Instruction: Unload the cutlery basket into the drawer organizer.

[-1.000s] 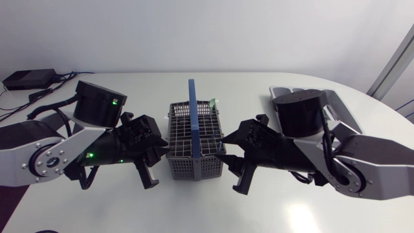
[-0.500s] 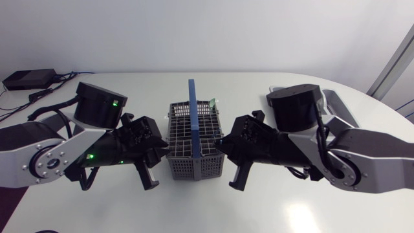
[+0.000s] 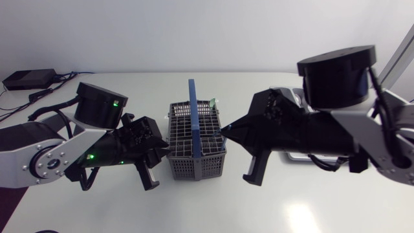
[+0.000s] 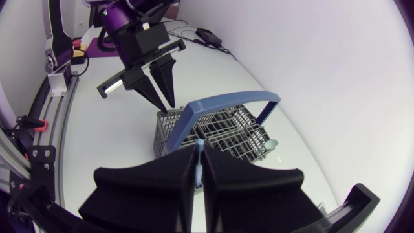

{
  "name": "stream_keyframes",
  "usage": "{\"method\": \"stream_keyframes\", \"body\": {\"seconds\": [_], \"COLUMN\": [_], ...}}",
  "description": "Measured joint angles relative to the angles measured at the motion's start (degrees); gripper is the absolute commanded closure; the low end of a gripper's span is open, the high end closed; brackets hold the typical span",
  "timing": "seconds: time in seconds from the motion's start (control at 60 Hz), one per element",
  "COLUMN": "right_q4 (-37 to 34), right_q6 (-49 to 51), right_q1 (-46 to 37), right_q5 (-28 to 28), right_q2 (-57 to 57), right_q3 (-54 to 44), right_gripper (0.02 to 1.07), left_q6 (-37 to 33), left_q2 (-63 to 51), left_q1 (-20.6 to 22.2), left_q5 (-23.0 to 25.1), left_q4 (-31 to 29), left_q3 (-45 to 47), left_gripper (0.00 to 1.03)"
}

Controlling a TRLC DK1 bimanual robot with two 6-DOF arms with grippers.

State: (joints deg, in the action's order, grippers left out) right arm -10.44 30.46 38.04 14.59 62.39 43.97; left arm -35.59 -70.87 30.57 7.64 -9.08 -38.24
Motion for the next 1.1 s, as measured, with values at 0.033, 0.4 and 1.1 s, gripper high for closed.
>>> {"method": "stream_keyframes", "body": {"seconds": [0.033,0.4,1.1], "right_q4": [-1.8,-20.3,-37.4], "right_q6": [-0.3,-3.7,3.9], "right_q1": [0.0,-3.8,-48.2], "right_q5": [0.2,6.3,20.0], "right_q2": [-1.1,-9.7,20.8], "right_q3": [0.9,13.2,29.8], "right_gripper": [1.01,1.01,1.01], "left_q6": [0.0,0.0,0.0], "left_q2": [0.0,0.0,0.3], "left_q1": [0.0,0.8,1.5], "left_q5": [0.0,-0.6,-1.1], "left_q4": [0.0,0.1,0.1], "left_q3": [0.0,0.0,0.5], "left_gripper": [0.82,0.82,0.82]}}
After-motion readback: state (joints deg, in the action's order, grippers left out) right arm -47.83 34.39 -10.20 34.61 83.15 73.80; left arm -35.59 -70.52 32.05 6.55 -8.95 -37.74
